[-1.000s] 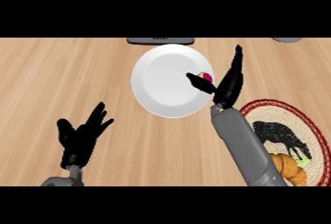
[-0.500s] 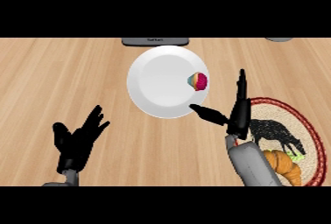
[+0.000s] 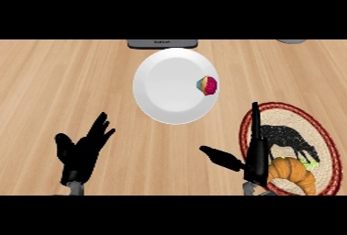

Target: Pick the cupcake from the placemat and place it in the plate

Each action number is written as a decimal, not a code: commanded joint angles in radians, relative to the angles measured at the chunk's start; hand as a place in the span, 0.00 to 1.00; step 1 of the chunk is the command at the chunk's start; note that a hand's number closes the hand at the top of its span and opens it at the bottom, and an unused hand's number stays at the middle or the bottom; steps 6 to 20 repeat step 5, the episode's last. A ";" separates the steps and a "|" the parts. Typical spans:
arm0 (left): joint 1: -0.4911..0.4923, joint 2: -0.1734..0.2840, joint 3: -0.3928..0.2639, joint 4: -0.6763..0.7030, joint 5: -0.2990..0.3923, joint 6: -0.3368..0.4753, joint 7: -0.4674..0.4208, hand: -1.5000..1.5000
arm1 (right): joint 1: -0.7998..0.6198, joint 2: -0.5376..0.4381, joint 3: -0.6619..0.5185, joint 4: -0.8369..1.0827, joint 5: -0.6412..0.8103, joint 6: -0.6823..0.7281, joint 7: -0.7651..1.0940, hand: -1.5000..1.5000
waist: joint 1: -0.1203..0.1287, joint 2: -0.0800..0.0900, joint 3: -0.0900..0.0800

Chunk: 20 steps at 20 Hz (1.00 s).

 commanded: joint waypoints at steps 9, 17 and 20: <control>0.002 0.011 0.019 0.046 -0.011 -0.030 0.006 0.50 | 0.194 0.009 0.101 -0.117 0.119 -0.027 0.014 0.00 | 0.003 0.006 -0.004; 0.002 0.011 0.019 0.046 -0.011 -0.030 0.006 0.50 | 0.194 0.009 0.101 -0.117 0.119 -0.027 0.014 0.00 | 0.003 0.006 -0.004; 0.002 0.011 0.019 0.046 -0.011 -0.030 0.006 0.50 | 0.194 0.009 0.101 -0.117 0.119 -0.027 0.014 0.00 | 0.003 0.006 -0.004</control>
